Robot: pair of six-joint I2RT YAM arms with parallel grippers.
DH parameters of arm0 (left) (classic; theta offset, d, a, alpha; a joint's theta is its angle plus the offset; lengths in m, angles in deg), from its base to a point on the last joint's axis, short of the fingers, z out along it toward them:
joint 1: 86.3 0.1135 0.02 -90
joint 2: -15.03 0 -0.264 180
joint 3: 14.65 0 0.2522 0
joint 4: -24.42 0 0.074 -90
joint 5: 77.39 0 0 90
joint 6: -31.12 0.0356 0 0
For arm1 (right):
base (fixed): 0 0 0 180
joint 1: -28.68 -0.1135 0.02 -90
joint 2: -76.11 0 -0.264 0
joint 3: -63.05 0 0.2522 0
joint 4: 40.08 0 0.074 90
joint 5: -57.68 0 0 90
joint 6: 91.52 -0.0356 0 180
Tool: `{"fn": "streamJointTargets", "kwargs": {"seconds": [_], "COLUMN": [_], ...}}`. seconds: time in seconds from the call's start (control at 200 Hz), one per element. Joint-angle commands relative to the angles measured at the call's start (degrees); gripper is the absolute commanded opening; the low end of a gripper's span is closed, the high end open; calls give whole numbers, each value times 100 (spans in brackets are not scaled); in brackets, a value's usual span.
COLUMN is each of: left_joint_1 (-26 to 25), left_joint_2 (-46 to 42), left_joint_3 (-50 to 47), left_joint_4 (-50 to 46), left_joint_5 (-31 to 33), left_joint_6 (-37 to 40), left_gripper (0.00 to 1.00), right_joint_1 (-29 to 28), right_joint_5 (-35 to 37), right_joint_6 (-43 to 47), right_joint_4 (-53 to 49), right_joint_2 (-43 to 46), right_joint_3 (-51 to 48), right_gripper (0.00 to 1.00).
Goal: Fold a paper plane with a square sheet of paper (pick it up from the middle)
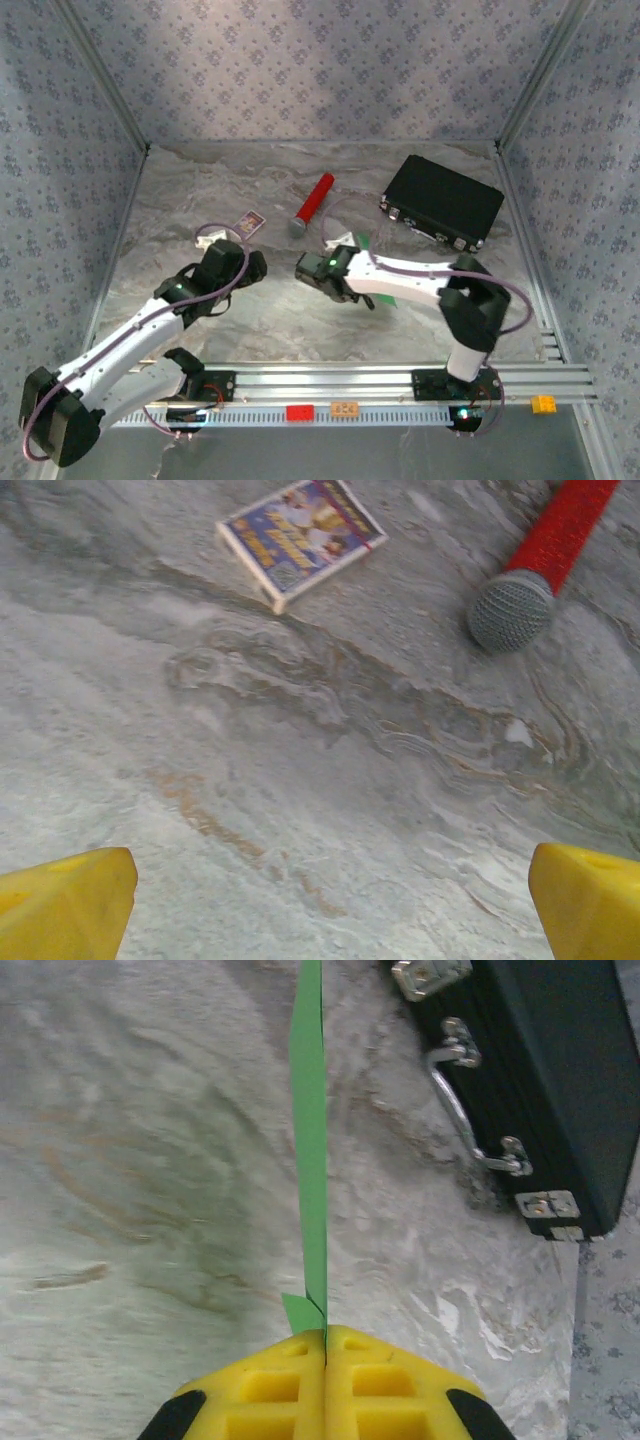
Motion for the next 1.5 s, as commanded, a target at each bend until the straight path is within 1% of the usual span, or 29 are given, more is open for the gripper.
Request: {"fn": "streamJointTargets", "kwargs": {"seconds": [0.0, 0.165, 0.265, 0.315, 0.39, 0.49, 0.54, 0.61, 0.67, 0.74, 0.82, 0.909, 0.979, 1.084, 1.174, 1.259, 1.364, 1.434, 1.494], "left_joint_1": [91, 140, 155, 163, 162, 172, 174, 190, 206, 210, 211, 168, 71, -126, -266, -444, -600, -666, -705], "left_joint_2": [-311, -574, -554, -496, -334, -43, 98, 296, 475, 732, 1053, 1392, 1653, 2042, 2378, 2692, 3019, 3190, 3304], "left_joint_3": [-62, -194, -215, -239, -223, -92, -33, -2, 7, 54, 79, 115, 158, 259, 280, 402, 576, 675, 735], "left_joint_4": [-321, -155, -97, 58, 189, 154, 157, 255, 414, 587, 879, 1163, 1332, 1506, 1865, 2052, 2148, 2157, 2157], "left_joint_5": [471, 366, 301, 103, -163, -380, -526, -770, -1114, -1564, -2092, -2517, -2731, -2854, -3133, -3290, -3434, -3509, -3560], "left_joint_6": [-186, -103, -50, 146, 310, 330, 378, 481, 600, 678, 776, 739, 705, 594, 403, 315, 273, 249, 243], "left_gripper": [100, 100, 100, 100, 100, 100, 100, 100, 100, 100, 100, 96, 94, 88, 82, 74, 66, 64, 60], "right_joint_1": [-226, -390, -356, -301, -162, 113, 229, 435, 648, 978, 1393, 1830, 2145, 2500, 2665, 2777, 2850, 2880, 2886], "right_joint_5": [-104, -964, -1612, -1976, -2545, -3344, -3651, -4045, -4315, -4756, -5220, -5562, -5804, -6185, -6399, -6581, -6703, -6837, -6932], "right_joint_6": [-101, 172, 234, 268, 268, 246, 184, 139, 75, -42, -296, -595, -741, -872, -961, -986, -1008, -1032, -1054], "right_joint_4": [-26, 714, 1117, 1429, 1919, 2717, 3094, 3587, 3914, 4305, 4893, 5404, 5645, 5999, 6223, 6325, 6445, 6600, 6697], "right_joint_2": [-525, -956, -953, -851, -595, -110, 187, 622, 987, 1389, 1847, 2280, 2535, 2794, 2896, 2900, 2820, 2717, 2580], "right_joint_3": [430, 801, 863, 773, 553, 64, -234, -768, -1187, -1741, -2439, -3198, -3621, -4117, -4399, -4510, -4555, -4560, -4510], "right_gripper": [5, 9, 15, 16, 21, 37, 44, 46, 46, 46, 41, 38, 34, 27, 22, 17, 15, 14, 12]}}
